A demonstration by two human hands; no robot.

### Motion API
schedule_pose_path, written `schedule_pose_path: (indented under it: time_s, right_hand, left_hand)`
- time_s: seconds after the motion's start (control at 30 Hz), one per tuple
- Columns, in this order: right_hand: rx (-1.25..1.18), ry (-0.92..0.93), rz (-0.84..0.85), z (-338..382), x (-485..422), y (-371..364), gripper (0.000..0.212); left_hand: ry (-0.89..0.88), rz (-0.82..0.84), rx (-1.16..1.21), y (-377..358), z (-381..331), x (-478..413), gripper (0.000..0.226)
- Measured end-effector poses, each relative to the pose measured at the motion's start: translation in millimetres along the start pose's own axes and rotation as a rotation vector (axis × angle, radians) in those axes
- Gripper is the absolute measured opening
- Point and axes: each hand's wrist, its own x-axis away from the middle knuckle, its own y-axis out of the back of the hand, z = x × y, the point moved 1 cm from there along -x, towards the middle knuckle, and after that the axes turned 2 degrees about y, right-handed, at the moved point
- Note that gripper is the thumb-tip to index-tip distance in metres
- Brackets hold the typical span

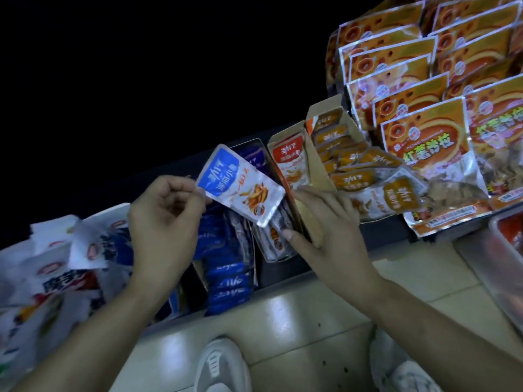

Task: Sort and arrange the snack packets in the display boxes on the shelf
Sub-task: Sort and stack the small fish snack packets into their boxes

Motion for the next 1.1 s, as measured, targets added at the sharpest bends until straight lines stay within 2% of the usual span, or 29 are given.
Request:
schedule_pose_path:
  time_s: [0.17, 0.3, 0.33, 0.4, 0.47, 0.53, 0.57, 0.67, 0.8, 0.97, 1.1]
  right_hand:
    - [-0.082, 0.044, 0.113, 24, -27, -21, 0.069]
    - [0.019, 0.015, 0.166, 26, -35, -27, 0.077]
    - [-0.034, -0.024, 0.177, 25, -36, -27, 0.073]
    - [-0.201, -0.120, 0.182, 20, -37, -27, 0.049]
    - [-0.276, -0.206, 0.190, 19, -37, -25, 0.028]
    - [-0.344, -0.256, 0.167, 22, -40, -19, 0.021]
    - [-0.408, -0.273, 0.150, 26, -42, -14, 0.019]
    - [-0.544, -0.268, 0.108, 41, -53, -4, 0.025]
    - [-0.456, -0.092, 0.082, 57, -69, -2, 0.033]
    - [-0.216, 0.082, 0.069, 69, -68, -20, 0.016]
    - [-0.086, 0.057, 0.243, 66, -52, -44, 0.048]
  left_hand:
    - [0.114, 0.119, -0.003, 0, 2, 7, 0.016]
    - [0.181, 0.185, 0.026, -2, 9, 11, 0.018]
    - [0.171, 0.206, 0.021, -2, 12, 11, 0.017]
    - [0.063, 0.226, -0.106, 1, 22, 13, 0.010]
    - [-0.101, 0.259, -0.352, 4, 31, 18, 0.037]
    - [-0.186, 0.319, -0.532, 4, 37, 25, 0.063]
    - [-0.200, 0.331, -0.576, 4, 38, 28, 0.068]
    - [-0.246, 0.246, -0.573, 3, 40, 38, 0.052]
    - [-0.218, 0.161, -0.577, 6, 39, 42, 0.041]
    - [-0.168, 0.161, -0.545, 11, 41, 48, 0.045]
    - [-0.107, 0.137, -0.436, 12, 46, 51, 0.054]
